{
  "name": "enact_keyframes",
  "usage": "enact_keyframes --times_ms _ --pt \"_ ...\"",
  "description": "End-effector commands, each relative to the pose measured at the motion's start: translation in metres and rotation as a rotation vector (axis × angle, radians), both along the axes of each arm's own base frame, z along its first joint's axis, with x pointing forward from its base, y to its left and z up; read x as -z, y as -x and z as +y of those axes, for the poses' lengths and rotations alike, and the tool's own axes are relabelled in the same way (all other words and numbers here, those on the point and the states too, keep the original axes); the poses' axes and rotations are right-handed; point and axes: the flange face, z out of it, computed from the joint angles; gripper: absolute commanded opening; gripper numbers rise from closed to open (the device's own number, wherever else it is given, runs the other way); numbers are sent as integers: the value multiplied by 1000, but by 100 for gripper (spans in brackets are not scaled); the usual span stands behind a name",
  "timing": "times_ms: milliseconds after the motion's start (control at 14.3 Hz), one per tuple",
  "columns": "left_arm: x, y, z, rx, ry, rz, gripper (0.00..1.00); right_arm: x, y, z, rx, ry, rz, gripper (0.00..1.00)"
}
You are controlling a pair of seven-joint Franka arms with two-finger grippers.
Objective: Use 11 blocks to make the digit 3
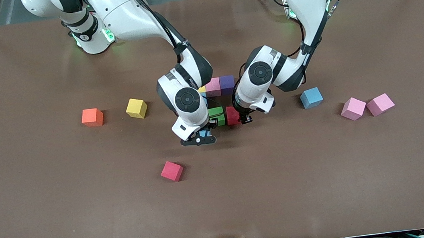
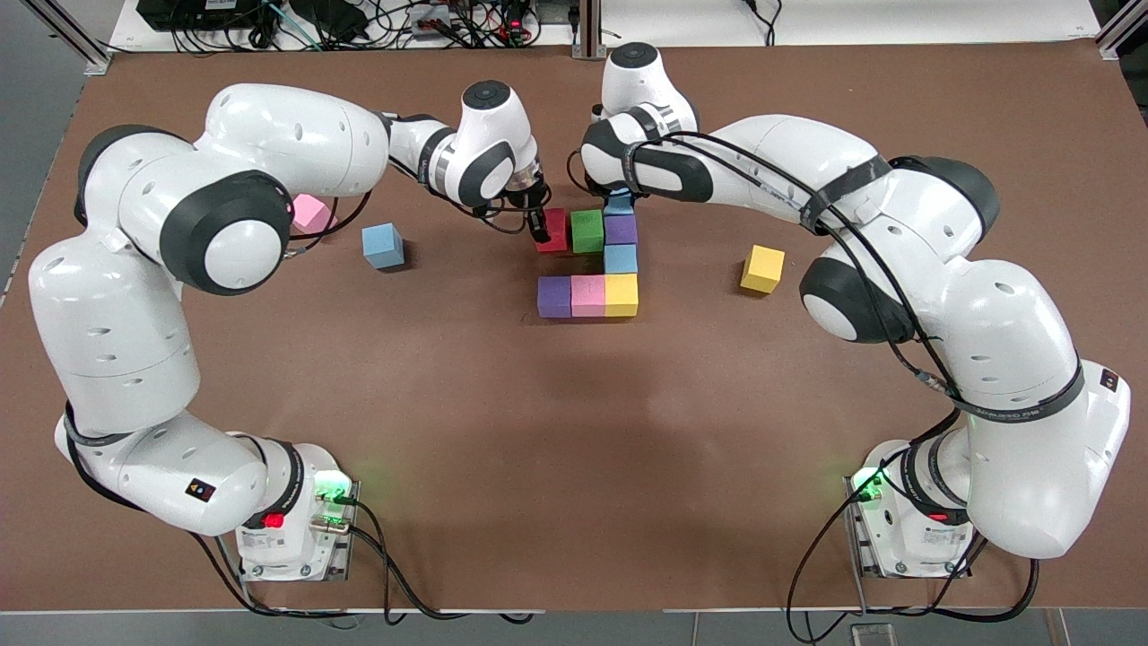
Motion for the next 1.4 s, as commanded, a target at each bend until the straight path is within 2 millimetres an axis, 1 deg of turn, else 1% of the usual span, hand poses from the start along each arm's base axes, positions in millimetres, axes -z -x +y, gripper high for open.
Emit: enact_keyframes --times_ms 0,419,489,628,768,838,908,1047,1257,1326 --pt "2 -5 -8 -17 -4 -15 29 14 3 11 -14 -10 -10 2" --pt "5 -1 -13 -12 -7 -10 29 15 4 10 -14 -4 1 4" --pt "5 -1 -13 -11 -7 -11 29 15 6 13 -19 -4 1 4" --pt "7 0 -14 -5 -10 -12 29 15 6 13 -17 -5 -1 12" --pt "8 0 -14 -5 -11 -11 29 15 6 13 -20 -3 0 16" --pt "8 -1 -13 -6 -11 -11 29 15 6 13 -22 -3 -2 43" --pt "8 -1 -14 -7 -11 -11 29 15 6 13 -31 0 -4 99" --pt "8 -3 -15 -8 -8 -12 30 14 5 12 -69 -2 -6 100" --pt "6 -5 -16 -9 -4 -17 30 14 4 11 -77 1 -8 100" --pt "8 -5 -17 -7 -5 -14 30 14 5 11 -90 3 -3 100"
